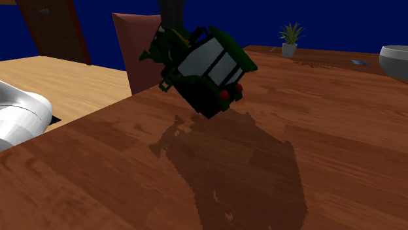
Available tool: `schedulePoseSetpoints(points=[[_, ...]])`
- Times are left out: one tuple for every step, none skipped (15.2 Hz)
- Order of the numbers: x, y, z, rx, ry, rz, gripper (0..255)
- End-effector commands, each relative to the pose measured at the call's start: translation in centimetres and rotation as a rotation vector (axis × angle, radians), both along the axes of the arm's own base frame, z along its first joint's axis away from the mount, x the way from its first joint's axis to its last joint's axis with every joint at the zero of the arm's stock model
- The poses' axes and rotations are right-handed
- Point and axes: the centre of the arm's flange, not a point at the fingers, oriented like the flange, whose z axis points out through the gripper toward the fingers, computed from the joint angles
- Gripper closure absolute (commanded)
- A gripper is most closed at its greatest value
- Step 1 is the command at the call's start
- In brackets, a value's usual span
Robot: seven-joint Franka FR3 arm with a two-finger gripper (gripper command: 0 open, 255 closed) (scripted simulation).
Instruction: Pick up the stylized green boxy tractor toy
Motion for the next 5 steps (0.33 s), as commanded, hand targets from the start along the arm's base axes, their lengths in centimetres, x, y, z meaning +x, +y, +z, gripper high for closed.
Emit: schedulePoseSetpoints(points=[[0.1, -0.1, 1.2, 0.0, -0.001, 0.0, 255], [0.1, -0.1, 1.7, 0.0, -0.001, 0.0, 255], [0.1, -0.1, 2.2, 0.0, -0.001, 0.0, 255], [0.1, -0.1, 2.3, 0.0, -0.001, 0.0, 255], [0.1, -0.1, 2.3, 0.0, -0.001, 0.0, 255]])
